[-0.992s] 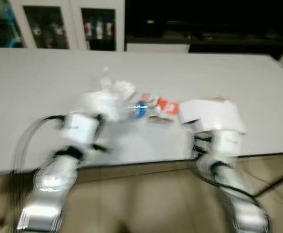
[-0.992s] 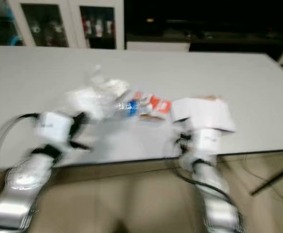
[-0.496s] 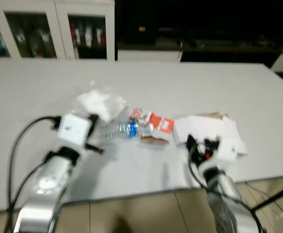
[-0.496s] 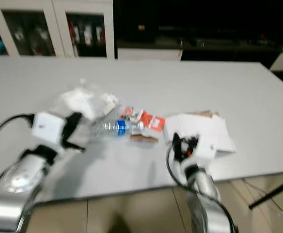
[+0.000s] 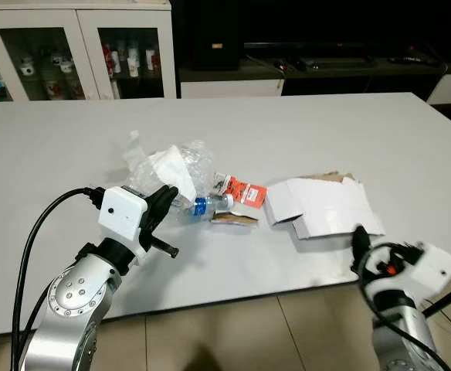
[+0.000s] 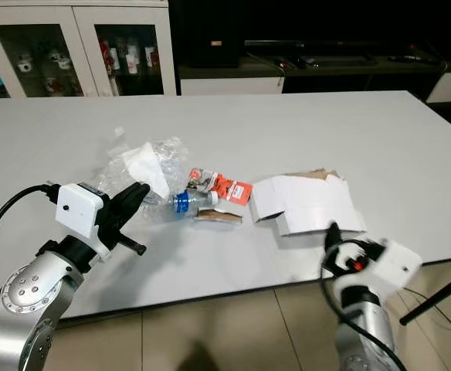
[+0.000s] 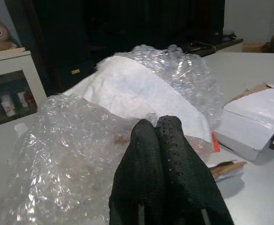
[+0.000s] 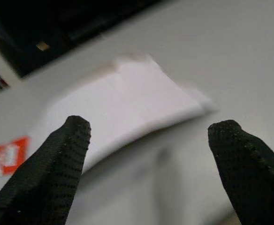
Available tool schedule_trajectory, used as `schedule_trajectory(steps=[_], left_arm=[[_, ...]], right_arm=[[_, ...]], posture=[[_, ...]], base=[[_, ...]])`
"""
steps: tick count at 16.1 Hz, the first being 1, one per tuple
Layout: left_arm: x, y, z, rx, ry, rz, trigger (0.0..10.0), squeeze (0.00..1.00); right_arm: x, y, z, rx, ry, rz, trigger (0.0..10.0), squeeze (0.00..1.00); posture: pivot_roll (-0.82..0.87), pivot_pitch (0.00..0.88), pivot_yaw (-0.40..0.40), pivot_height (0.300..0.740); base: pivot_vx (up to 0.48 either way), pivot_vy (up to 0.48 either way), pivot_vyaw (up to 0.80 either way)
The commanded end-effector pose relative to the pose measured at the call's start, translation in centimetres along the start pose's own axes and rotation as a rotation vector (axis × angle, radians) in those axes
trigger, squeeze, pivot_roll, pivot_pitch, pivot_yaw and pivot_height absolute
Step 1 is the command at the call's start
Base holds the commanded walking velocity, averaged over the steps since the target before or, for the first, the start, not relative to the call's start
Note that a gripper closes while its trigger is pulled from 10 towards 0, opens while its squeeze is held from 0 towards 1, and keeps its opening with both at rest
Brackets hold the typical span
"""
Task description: Picking trash to rubbish bin
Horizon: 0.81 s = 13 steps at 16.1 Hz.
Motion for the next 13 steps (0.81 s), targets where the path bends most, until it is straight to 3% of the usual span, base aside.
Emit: schedule_trajectory(steps=[1,3,4,5,6,8,13], left_arm=[[0.2,-0.2,0.3,-0.002,-0.013,-0.027,10.0,0.00],[0.5,-0.4,0.5,-0.003,-0.022,-0.043,10.0,0.00],[0.6,-0.4,0.7,-0.006,-0.031,-0.047,10.0,0.00],[0.7,-0.4,0.7,-0.008,-0.033,-0.047,10.0,0.00],[0.6,-0.4,0.8,-0.008,-0.036,-0.049,10.0,0.00],[0.3,-0.4,0.7,-0.007,-0.031,-0.050,10.0,0.00],[0.1,-1.2,0.9,0.005,-0.024,-0.107,10.0,0.00]], right_arm=[[0.5,0.0,-2.3,0.135,0.109,-0.050,10.0,1.00],[1.8,0.6,-2.9,0.278,0.146,-0.064,10.0,1.00],[2.7,1.4,-2.1,0.375,0.114,-0.040,10.0,0.94],[3.0,1.6,-1.8,0.406,0.101,-0.028,10.0,0.82],[3.6,2.3,-0.9,0.472,0.078,0.020,10.0,0.00],[4.3,3.2,-0.4,0.509,0.085,0.079,10.0,0.00],[5.2,4.4,-3.3,0.570,0.227,0.038,10.0,0.00]], posture=[[0.04,0.000,-0.043,0.740],[0.03,0.000,-0.040,0.740],[0.04,0.000,-0.038,0.740],[0.04,0.000,-0.040,0.740],[0.04,0.000,-0.042,0.740],[0.05,0.000,-0.049,0.740],[0.08,0.000,-0.068,0.740]], base=[[0.000,0.000,0.00],[0.000,0.000,0.00],[0.000,0.000,0.00],[0.000,0.000,0.00],[0.000,0.000,0.00],[0.000,0.000,0.00],[0.000,0.000,0.00]])
Point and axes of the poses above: a point about 5 cm out from each wrist's last joint towards the gripper, its own x axis pointing out of the wrist towards the gripper, its own z axis along the axis of the wrist's last joint, y = z × x, the point moved 4 cm from there along x, pointing out of the wrist towards the gripper, and after that the axes turned 5 degrees about x, right-handed, at the moved point
